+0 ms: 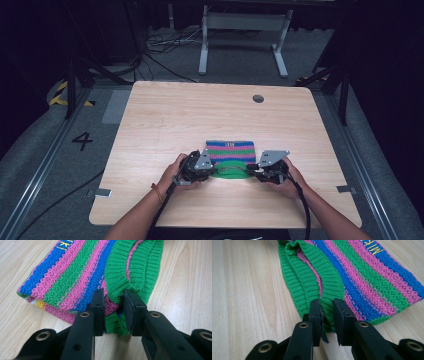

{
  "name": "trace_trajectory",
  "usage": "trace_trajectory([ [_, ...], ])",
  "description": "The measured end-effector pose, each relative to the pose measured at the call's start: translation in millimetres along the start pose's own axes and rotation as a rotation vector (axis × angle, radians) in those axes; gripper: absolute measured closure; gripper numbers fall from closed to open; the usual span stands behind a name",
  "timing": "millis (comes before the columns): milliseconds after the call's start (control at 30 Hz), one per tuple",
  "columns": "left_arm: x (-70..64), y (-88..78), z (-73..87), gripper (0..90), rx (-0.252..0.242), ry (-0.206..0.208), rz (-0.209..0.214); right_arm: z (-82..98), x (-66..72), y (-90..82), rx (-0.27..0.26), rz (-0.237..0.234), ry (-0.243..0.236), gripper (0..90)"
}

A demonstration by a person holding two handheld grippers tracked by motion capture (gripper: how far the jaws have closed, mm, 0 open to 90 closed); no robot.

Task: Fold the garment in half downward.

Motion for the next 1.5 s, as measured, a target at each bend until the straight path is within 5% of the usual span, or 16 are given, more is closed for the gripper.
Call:
trace_trajectory([
  [167,-2.7,-7.7,-2.0,66.0,0.020,-0.001,0.001,-3.3,-1.7,-4.6,0.019,0.014,-0.015,73.8],
  [400,0.4,-38.8,-0.7,61.6,0.016,0.006,-0.019,-7.0,-1.0,-20.8,0.013,0.019,-0.019,68.9],
  [667,8.1,-66.5,19.3,54.1,0.066,0.047,-0.089,3.0,-1.9,-42.0,0.046,0.052,0.004,56.5],
  [1067,27.2,-96.8,66.7,31.0,0.151,-0.013,-0.147,32.7,-7.6,-71.5,0.084,0.118,0.036,39.3],
  [1300,41.0,-115.6,93.2,23.6,0.154,-0.096,-0.166,61.3,-15.1,-89.4,0.094,0.172,0.080,31.0],
  [1500,51.7,-133.8,119.7,21.2,0.136,-0.182,-0.176,92.5,-23.2,-104.5,0.096,0.212,0.172,27.3],
])
Point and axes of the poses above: each handheld gripper's, and its own axes: y roughly forward along the jaws, z roughly out of its underside, x roughly to its left, the point moved 10 cm from there along y, roughly forward along the jaws, and after that the axes turned 11 degrees about -y, right-handed, at the moved point
